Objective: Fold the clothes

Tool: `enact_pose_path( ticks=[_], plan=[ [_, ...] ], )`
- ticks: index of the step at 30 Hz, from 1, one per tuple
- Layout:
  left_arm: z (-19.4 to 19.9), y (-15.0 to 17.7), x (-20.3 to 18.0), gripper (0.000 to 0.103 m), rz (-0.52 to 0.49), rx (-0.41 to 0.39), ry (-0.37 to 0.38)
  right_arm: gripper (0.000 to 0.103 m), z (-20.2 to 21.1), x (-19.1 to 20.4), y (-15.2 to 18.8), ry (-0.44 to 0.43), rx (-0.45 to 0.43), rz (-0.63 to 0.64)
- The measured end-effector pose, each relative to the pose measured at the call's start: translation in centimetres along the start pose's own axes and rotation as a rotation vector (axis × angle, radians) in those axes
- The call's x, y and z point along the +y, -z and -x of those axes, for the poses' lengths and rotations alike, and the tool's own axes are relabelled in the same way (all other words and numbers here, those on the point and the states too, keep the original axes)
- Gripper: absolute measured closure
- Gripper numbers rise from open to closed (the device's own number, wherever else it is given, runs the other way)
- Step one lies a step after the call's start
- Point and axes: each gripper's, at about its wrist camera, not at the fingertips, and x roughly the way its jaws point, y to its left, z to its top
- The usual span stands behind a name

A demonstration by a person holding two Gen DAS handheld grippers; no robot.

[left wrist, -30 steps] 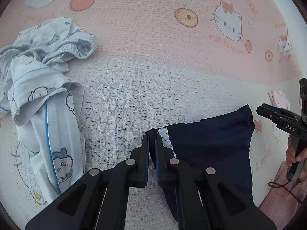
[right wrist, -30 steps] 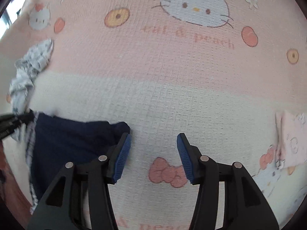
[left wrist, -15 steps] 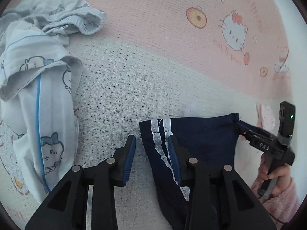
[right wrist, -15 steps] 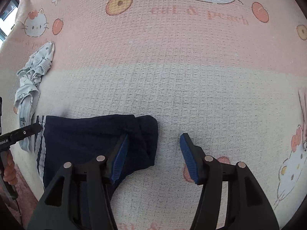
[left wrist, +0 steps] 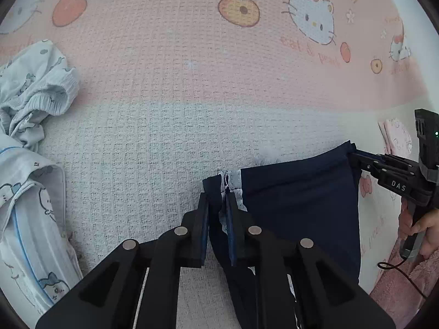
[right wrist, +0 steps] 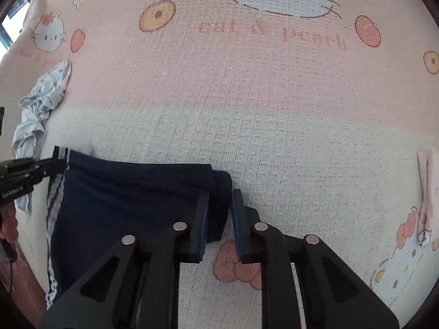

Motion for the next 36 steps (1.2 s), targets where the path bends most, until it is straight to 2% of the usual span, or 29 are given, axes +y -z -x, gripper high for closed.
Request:
enact_pose_path(
  ticks=[4,6,9,11,13,15,18,19,23,29,31,36],
  plan=[
    [4.3,2.9,2.3,0.088,0.103,-0.024,0.028,0.072,2.6,-0.7,1.2,-0.05,-0.054,-0.13],
    [5.0,5.4,2.3,0.088,0.112,0.015,0.042,0.066,3.9,-0.3,2.8,-0.056,-0.038,-0.167],
    [5.7,9.9,1.8,0.088,0.158,0.06,0.095,0.066,4.3,2.6,6.3,-0.061,0.082,-0.087],
    [5.9,12.4,1.8,0.088,0.227,0.073,0.16,0.066,4.9,3.9,9.2,-0.131,0.108,-0.084],
    [5.6,14.2,1.5,0.088,0.275,0.083,0.172,0.066,5.3,5.0,11.9,-0.204,0.122,-0.101],
    [5.1,15.0,0.8,0.088,0.28,0.097,0.167,0.066,5.8,5.9,14.5,-0.241,0.115,-0.132],
    [5.2,15.9,0.1,0.088,0.286,0.098,0.177,0.066,5.8,7.2,16.8,-0.198,0.144,-0.092],
    [5.4,16.1,0.0,0.088,0.289,0.093,0.186,0.067,5.6,7.9,17.0,-0.178,0.135,-0.078],
    [7.0,17.5,-0.4,0.088,0.318,0.052,0.277,0.066,7.0,7.7,17.5,-0.196,0.079,-0.099],
    [6.9,19.9,-0.7,0.085,0.357,0.085,0.377,0.066,7.0,7.7,18.7,-0.241,0.072,-0.125],
    [7.1,20.1,-0.9,0.079,0.348,0.071,0.385,0.066,7.0,7.6,18.9,-0.253,0.069,-0.135],
    [6.2,20.3,-1.7,0.079,0.308,0.091,0.354,0.066,6.3,7.5,19.1,-0.232,0.071,-0.124]
  ],
)
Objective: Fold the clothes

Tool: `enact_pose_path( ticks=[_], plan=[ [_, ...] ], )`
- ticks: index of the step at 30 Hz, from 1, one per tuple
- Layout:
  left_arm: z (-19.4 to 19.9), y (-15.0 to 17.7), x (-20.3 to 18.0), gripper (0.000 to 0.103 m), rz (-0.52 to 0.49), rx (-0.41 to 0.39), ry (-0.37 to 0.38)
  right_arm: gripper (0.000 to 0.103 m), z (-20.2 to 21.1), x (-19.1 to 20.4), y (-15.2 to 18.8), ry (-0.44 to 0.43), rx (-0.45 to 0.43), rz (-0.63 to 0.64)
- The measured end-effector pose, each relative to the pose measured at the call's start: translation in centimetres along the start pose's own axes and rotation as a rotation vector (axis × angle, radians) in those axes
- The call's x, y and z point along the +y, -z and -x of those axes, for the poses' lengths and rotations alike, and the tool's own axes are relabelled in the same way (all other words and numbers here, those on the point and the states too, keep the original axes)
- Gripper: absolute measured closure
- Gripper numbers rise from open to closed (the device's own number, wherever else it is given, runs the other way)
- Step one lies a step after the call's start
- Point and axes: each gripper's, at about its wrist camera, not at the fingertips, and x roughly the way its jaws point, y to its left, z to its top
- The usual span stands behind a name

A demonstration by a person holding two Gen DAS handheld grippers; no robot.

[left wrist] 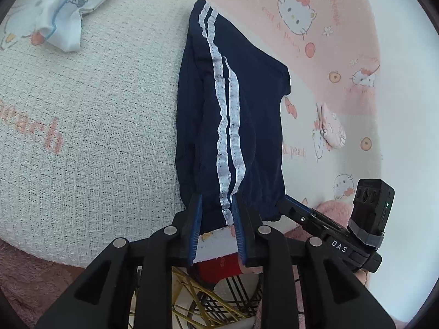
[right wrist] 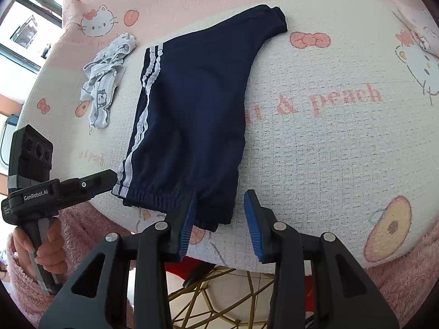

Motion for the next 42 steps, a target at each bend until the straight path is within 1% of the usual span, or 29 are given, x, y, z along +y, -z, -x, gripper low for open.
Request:
enact_pose_path(
  ticks=[2,3,6,7,9,13,15,16,17,19,20,21,22,24,27,30,31,32,34,37,38,39,41,42],
  plan=[
    [0.1,0.0,-0.7,0.081,-0.034,-0.019,-0.035,0.066,-0.9,0.2,0.0,0.017,0.017,0.018],
    [0.2,0.0,-1.1,0.086,-0.051,-0.03,-0.052,0.066,-0.9,0.4,0.1,0.026,0.013,0.034],
    [1.7,0.1,-2.8,0.09,-0.125,-0.092,-0.089,0.065,-1.0,0.8,0.2,0.042,0.003,0.067],
    [2.3,0.2,-3.6,0.094,-0.157,-0.119,-0.099,0.064,-1.0,0.9,0.2,0.045,0.0,0.075],
    [3.3,0.5,-4.7,0.095,-0.204,-0.163,-0.117,0.064,-1.0,1.1,0.3,0.051,-0.005,0.09],
    [2.2,0.3,-2.8,0.094,-0.125,-0.108,-0.113,0.064,-1.0,0.8,0.3,0.037,-0.007,0.077],
    [1.6,0.2,-1.7,0.094,-0.079,-0.076,-0.109,0.064,-0.6,0.7,0.2,0.027,-0.03,0.068],
    [1.4,-0.1,-1.3,0.093,-0.056,-0.064,-0.082,0.064,-0.4,0.7,0.1,0.022,-0.043,0.063],
    [1.5,-0.3,-1.1,0.093,-0.048,-0.068,-0.057,0.064,-0.1,0.7,0.0,0.01,-0.06,0.059],
    [1.7,-0.5,-0.9,0.087,-0.044,-0.082,-0.019,0.064,0.6,0.7,-0.3,-0.018,-0.096,0.051],
    [1.6,-0.5,-0.7,0.084,-0.033,-0.084,-0.014,0.064,0.6,0.6,-0.4,-0.024,-0.099,0.045],
    [1.5,-0.5,-0.4,0.079,-0.018,-0.085,-0.012,0.064,0.5,0.4,-0.4,-0.027,-0.096,0.04],
    [1.4,-0.5,-0.1,0.078,-0.004,-0.087,-0.011,0.064,0.2,0.3,-0.4,-0.019,-0.085,0.036],
    [1.0,-0.5,0.1,0.078,0.008,-0.072,-0.023,0.064,-0.6,0.1,-0.2,0.0,-0.053,0.033],
    [0.2,-0.5,-0.6,0.078,-0.029,-0.052,-0.014,0.064,-1.0,0.3,-0.3,0.027,-0.032,0.062],
    [-0.7,-0.2,-2.2,0.079,-0.107,-0.043,-0.059,0.064,-1.0,0.9,-0.2,0.066,-0.028,0.1],
    [-0.9,-0.1,-2.6,0.088,-0.133,-0.046,-0.087,0.064,-0.9,1.0,-0.1,0.073,-0.032,0.105],
    [-0.9,0.0,-2.9,0.089,-0.151,-0.056,-0.111,0.064,-0.7,0.9,0.0,0.069,-0.04,0.104],
    [0.1,0.3,-3.6,0.091,-0.178,-0.099,-0.137,0.064,0.0,0.7,0.2,0.051,-0.072,0.098],
    [2.5,0.9,-4.6,0.091,-0.219,-0.179,-0.195,0.064,1.7,0.6,0.1,0.015,-0.158,0.085],
    [2.9,1.0,-4.6,0.091,-0.221,-0.185,-0.215,0.064,1.9,0.6,0.0,0.0,-0.171,0.084],
    [2.6,0.9,-4.1,0.091,-0.205,-0.166,-0.215,0.064,2.0,0.6,-0.1,-0.015,-0.178,0.083],
    [1.3,0.7,-2.9,0.091,-0.159,-0.099,-0.207,0.064,0.3,0.6,0.0,0.06,-0.103,0.105],
    [0.4,0.6,-2.3,0.087,-0.132,-0.053,-0.209,0.064,-0.7,0.7,0.0,0.104,-0.059,0.118]
  ],
)
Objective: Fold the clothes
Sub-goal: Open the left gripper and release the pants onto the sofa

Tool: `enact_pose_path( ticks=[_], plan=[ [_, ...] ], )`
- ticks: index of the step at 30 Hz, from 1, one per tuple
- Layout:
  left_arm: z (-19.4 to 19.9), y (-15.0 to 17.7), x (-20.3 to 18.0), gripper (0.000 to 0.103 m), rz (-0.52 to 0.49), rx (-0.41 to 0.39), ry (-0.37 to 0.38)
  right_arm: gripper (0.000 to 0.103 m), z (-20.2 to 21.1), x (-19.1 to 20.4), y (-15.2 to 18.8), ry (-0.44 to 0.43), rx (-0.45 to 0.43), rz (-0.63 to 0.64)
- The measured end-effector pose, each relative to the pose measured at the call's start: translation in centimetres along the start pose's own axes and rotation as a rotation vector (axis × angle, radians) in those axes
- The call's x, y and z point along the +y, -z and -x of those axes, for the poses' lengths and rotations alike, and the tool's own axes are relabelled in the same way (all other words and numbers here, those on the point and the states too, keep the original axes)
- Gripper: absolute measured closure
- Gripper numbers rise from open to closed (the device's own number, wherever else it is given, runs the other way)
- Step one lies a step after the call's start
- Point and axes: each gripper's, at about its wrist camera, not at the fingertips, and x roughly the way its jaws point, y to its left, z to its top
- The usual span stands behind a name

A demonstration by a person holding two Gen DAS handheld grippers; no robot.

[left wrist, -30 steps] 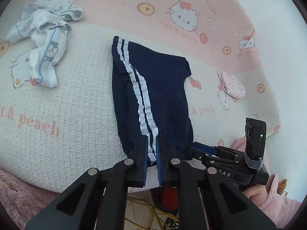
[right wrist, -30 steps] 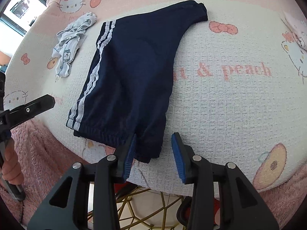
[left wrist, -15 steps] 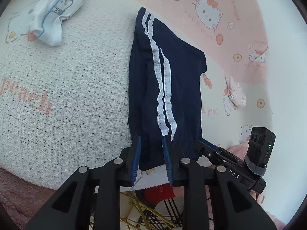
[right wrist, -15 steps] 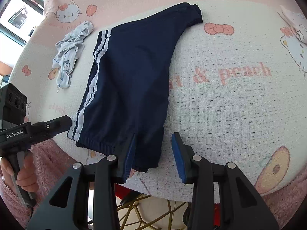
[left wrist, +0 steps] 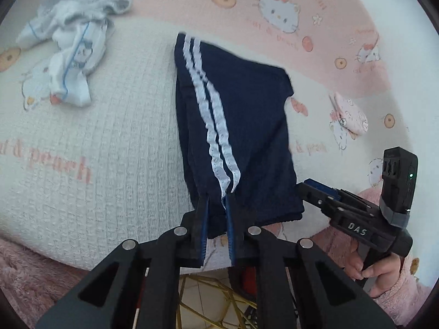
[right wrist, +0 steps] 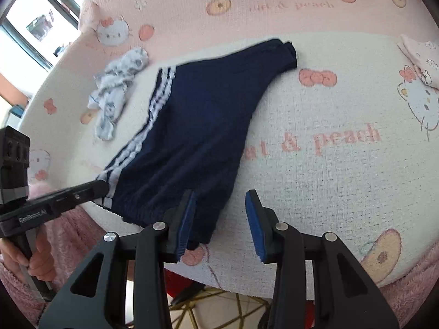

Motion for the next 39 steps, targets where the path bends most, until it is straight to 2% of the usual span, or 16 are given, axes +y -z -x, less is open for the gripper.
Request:
enact_pose_path(
  ticks=[2,3,7,11,14,16,18,19,21,24,29,31,32,34,37,39],
  plan=[
    [-1.4,0.0,0.3,0.082,0.004,0.056,-0.032,0.065,-0.5,0.2,0.3,0.043,0.023,0.027],
    [-1.3,-0.1,0.4,0.076,0.003,0.053,-0.033,0.065,-0.6,0.3,0.4,0.061,0.03,0.041],
    [1.8,-0.7,1.3,0.072,0.045,-0.082,0.02,0.065,-0.1,-0.7,0.7,0.092,0.02,0.009],
    [3.2,-1.3,1.8,0.072,0.056,-0.182,0.032,0.065,0.5,-1.0,0.6,0.005,-0.041,-0.025],
    [1.7,-1.5,0.5,0.072,-0.014,-0.137,0.05,0.064,-0.3,0.4,0.5,-0.022,-0.037,0.041],
    [-0.3,-1.5,-0.6,0.072,-0.077,-0.063,-0.059,0.064,-2.0,1.1,0.8,0.044,0.039,0.084],
    [-1.4,-1.6,-0.4,0.072,-0.056,-0.022,-0.163,0.064,-2.0,1.1,1.1,0.058,0.034,0.085],
    [-1.0,-1.7,-0.1,0.072,-0.038,-0.033,-0.169,0.064,-2.0,0.8,1.1,0.062,0.051,0.061],
    [0.4,-2.0,0.4,0.072,-0.003,-0.073,-0.163,0.064,-1.1,0.2,0.6,0.038,0.019,0.017],
    [1.6,-3.3,-0.7,0.072,-0.037,-0.131,-0.127,0.064,0.2,-0.8,-0.3,-0.005,-0.041,-0.049],
    [-2.1,-5.6,-4.1,0.072,-0.2,-0.055,-0.115,0.064,-2.2,0.8,-4.1,0.012,-0.039,0.079],
    [-3.9,-6.1,-3.8,0.072,-0.189,0.0,-0.141,0.064,-3.4,0.7,-4.3,0.042,0.007,0.107],
    [-4.1,-6.2,-3.4,0.073,-0.175,0.0,-0.139,0.064,-4.1,0.6,-4.4,0.061,0.031,0.12],
    [-3.2,-6.3,-2.4,0.075,-0.129,-0.024,-0.141,0.064,-3.6,-0.2,-3.9,0.066,0.021,0.109],
    [-1.3,-5.9,-1.3,0.075,-0.1,-0.08,-0.197,0.064,-2.5,-1.5,-3.4,0.052,0.0,0.05],
    [-0.5,-5.5,-1.5,0.075,-0.117,-0.103,-0.163,0.063,-1.8,-2.3,-3.2,0.036,-0.013,-0.005]
  ],
)
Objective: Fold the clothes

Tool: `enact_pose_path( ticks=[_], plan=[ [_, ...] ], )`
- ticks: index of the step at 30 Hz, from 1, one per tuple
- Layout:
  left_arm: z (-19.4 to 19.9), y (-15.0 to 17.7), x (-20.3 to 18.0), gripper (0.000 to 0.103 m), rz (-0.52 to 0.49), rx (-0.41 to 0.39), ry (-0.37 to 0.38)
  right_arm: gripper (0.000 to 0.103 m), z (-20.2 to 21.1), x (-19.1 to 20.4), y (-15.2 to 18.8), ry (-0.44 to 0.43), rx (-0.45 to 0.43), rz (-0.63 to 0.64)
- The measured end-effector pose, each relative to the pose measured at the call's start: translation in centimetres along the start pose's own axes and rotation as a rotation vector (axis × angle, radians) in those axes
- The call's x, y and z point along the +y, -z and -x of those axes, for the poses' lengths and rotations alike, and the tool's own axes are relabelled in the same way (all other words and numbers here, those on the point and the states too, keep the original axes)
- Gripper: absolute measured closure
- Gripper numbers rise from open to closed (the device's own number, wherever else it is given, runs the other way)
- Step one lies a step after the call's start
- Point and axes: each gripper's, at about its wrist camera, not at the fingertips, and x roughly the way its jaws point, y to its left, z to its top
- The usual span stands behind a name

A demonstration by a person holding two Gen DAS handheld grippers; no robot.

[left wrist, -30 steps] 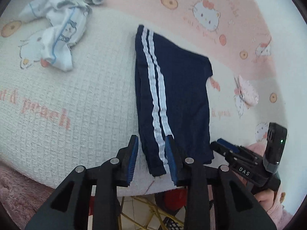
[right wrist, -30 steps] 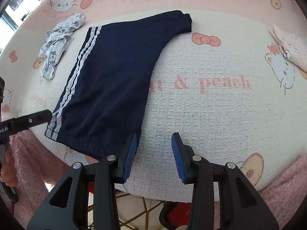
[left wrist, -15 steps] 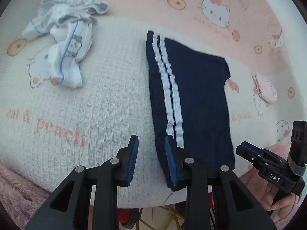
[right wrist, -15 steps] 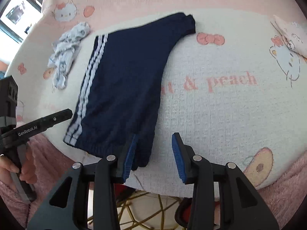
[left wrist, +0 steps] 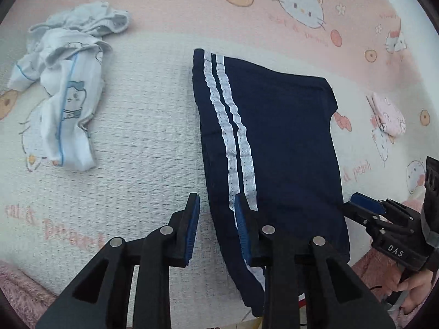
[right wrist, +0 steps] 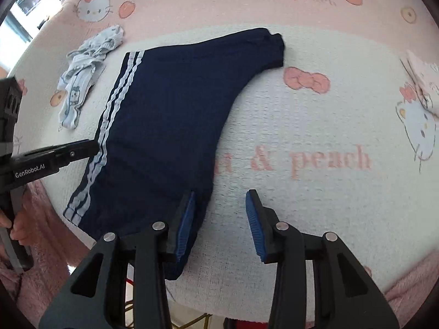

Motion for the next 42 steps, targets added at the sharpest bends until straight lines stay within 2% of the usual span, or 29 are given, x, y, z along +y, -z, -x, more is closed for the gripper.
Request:
enact_pose_path(
  ticks=[3,5,7,9,13,17,21,23,24,26,29,31,35,38,42],
  plan=[
    [0.4,0.9,-2.2,0.075,-0.074,0.0,0.091,0.062,1.2,1.5,0.0,-0.065,-0.046,0.028],
    [-0.8,1.7,-3.8,0.075,-0.156,0.051,0.043,0.062,1.0,3.3,0.4,-0.062,-0.038,0.095],
    [-2.5,2.4,-4.2,0.075,-0.204,0.113,-0.047,0.062,-0.1,4.7,1.0,-0.012,0.0,0.147],
    [-1.9,2.3,-3.4,0.075,-0.163,0.094,-0.039,0.063,-1.5,4.7,1.9,0.05,0.058,0.155],
    [0.2,2.6,-1.6,0.075,-0.088,0.059,-0.068,0.063,0.0,2.9,2.3,0.07,0.025,0.079],
    [1.6,4.6,-2.4,0.074,-0.092,0.083,0.053,0.063,1.8,2.0,2.8,-0.025,-0.017,0.03],
    [1.4,5.6,-2.5,0.073,-0.121,0.097,-0.003,0.063,1.6,3.4,3.9,-0.05,0.022,0.084],
    [0.7,5.9,-0.9,0.07,-0.067,0.133,-0.034,0.063,1.2,3.4,4.4,-0.015,0.051,0.087],
    [1.0,5.9,0.2,0.067,-0.018,0.131,-0.024,0.063,1.0,3.3,4.6,0.005,0.065,0.087],
    [1.9,5.9,2.4,0.067,0.088,0.112,0.016,0.063,2.1,3.0,4.4,0.014,0.024,0.06],
    [3.5,5.8,3.3,0.067,0.129,0.057,0.031,0.059,3.5,2.6,4.0,0.021,-0.042,0.03],
    [3.8,6.0,2.9,0.067,0.143,0.051,0.088,0.059,3.8,2.0,3.9,0.018,-0.045,-0.002],
    [2.9,5.7,-0.5,0.067,0.06,0.067,0.097,0.059,2.9,1.3,4.1,0.021,0.022,-0.029],
    [2.5,5.8,-1.9,0.067,0.004,0.081,0.096,0.059,2.5,2.2,4.9,-0.044,0.077,0.021],
    [1.0,5.8,-2.5,0.067,-0.043,0.112,0.063,0.059,2.3,4.3,6.2,-0.025,0.097,0.149]
  ],
)
